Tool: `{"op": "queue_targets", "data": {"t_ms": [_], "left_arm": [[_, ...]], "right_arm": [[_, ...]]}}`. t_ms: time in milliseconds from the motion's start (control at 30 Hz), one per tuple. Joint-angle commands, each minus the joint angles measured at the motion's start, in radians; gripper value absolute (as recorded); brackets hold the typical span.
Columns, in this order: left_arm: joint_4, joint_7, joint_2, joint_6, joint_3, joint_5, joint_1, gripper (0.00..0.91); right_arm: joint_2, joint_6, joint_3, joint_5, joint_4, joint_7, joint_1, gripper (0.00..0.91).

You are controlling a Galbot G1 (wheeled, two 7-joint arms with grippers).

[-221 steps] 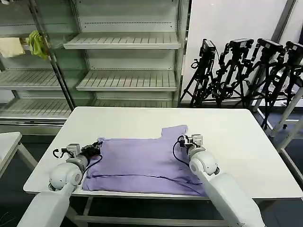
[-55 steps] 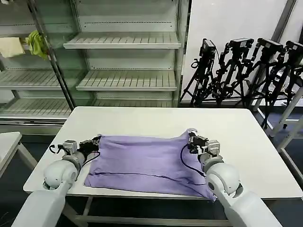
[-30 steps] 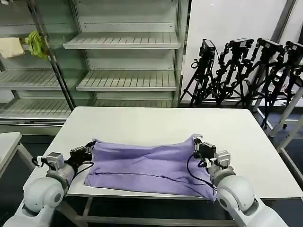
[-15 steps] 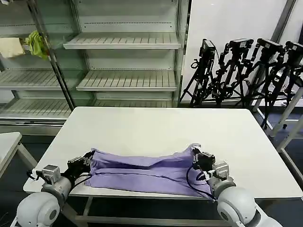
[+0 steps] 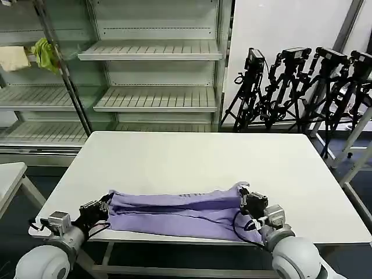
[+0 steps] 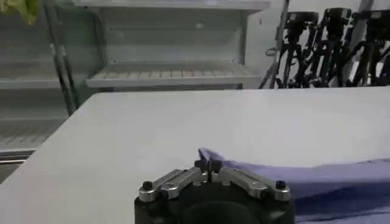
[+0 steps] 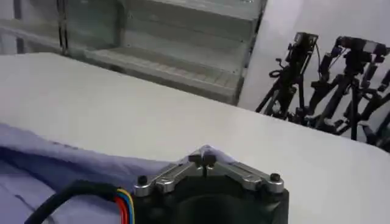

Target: Fold and organize the clothes.

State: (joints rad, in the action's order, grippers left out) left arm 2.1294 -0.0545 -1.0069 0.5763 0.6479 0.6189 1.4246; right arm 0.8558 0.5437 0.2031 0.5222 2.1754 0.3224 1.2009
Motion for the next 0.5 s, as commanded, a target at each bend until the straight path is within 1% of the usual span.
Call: {"op": "queue_targets", "data": {"t_ms": [33, 433, 467, 500], "left_arm": [[-0.012, 0.001, -0.003, -0.001, 0.000, -0.009, 0.017, 0.010], [-0.042, -0.003, -0.010, 0.000, -0.031, -0.047, 0.020, 0.020], [-0.043, -0.005, -0.010, 0.000, -0.034, -0.051, 0.022, 0.081], [-0.044, -0.006, -0.010, 0.000, -0.036, -0.053, 0.023, 0.111]], "right_arm": [[-0.014, -0.003, 0.002, -0.035, 0.007, -0.004, 0.042, 0.000], [-0.026, 0.000, -0.007, -0.075, 0.008, 0.001, 0.089, 0.000], [-0.027, 0.002, -0.008, -0.078, 0.009, 0.002, 0.093, 0.000], [-0.028, 0.004, -0.008, -0.081, 0.010, 0.006, 0.098, 0.000]]}}
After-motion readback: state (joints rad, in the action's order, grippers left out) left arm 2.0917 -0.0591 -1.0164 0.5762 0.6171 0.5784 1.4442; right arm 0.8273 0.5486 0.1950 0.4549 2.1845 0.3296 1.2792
